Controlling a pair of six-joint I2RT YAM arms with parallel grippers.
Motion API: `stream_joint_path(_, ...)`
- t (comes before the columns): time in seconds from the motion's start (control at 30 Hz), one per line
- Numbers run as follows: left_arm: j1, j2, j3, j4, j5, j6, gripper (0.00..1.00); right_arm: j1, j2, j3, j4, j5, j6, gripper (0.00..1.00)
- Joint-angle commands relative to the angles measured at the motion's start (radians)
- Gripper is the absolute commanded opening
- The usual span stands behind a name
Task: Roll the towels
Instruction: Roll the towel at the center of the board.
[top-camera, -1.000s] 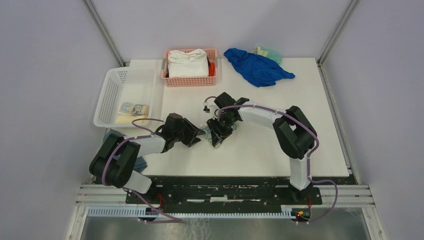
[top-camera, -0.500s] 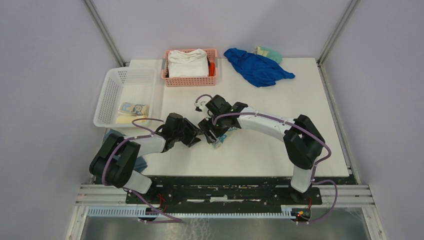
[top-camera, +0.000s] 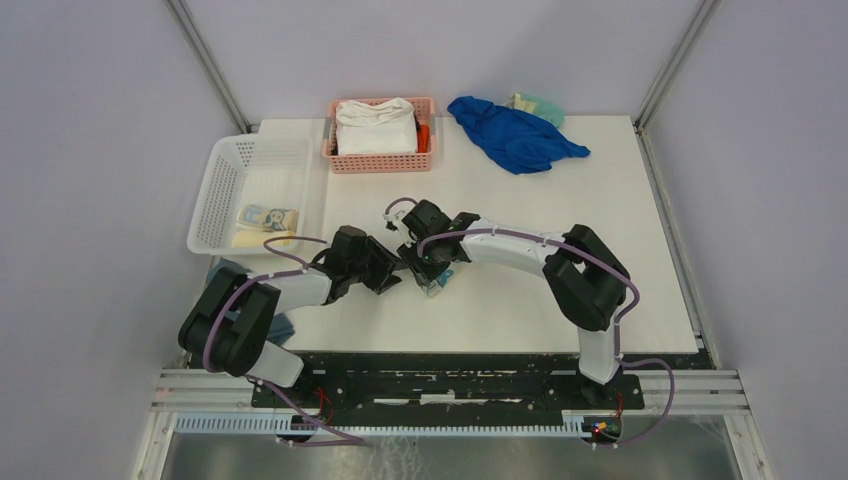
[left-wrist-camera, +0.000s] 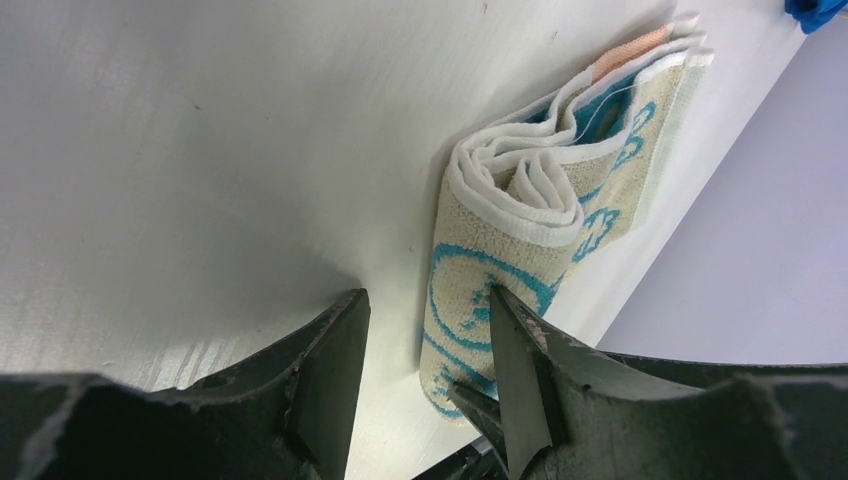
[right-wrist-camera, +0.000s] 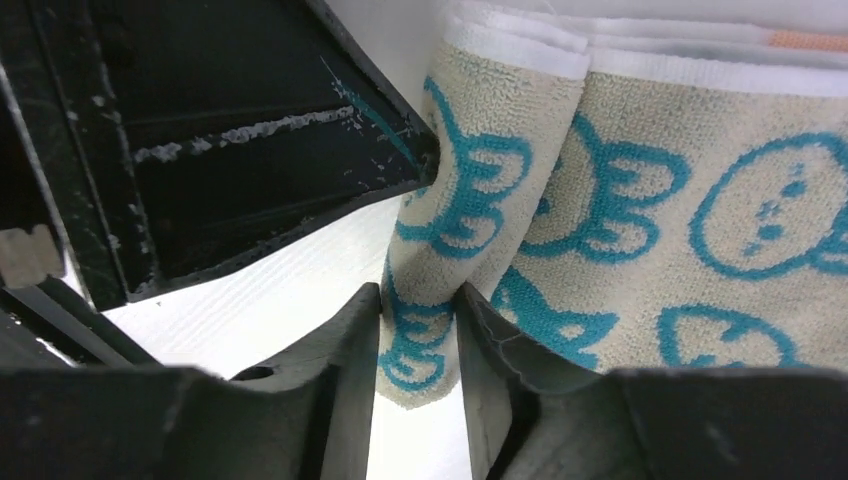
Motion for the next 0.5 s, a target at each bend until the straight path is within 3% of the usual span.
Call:
stream_joint_path(0.0, -0.001, 0.008, -0.019, -0.13, -0.093, -0.004, 0.56, 0.005, 0.01, 0.018, 0.053, -0.019, 0.002, 0.34)
stream_joint_path(0.1, -0.001, -0.026, -0.032, -0.127, -0.08, 0.011, 0.57, -0.004, 0.025, 0.016, 0.049, -0.079, -0.009, 0.1)
stream_joint_path(0.17, -0.002, -0.076, -0.053, -0.123, -0.076, 0.026, 0.59, -0.025, 0.021, -0.004, 0.066, -0.173, -0.012, 0.02)
stream_joint_path(0.33, 0.01, -0.216, -0.124, -0.063, -0.039, 0.036, 0.67, -0.14, 0.008, -0.097, 0.19, -0.518, 0.039, 0.0)
stream_joint_path(0.47, 0.017, -0.246, -0.136, -0.013, 0.011, 0.04, 0.7, -0.242, 0.019, -0.169, 0.305, -0.685, 0.106, 0.01)
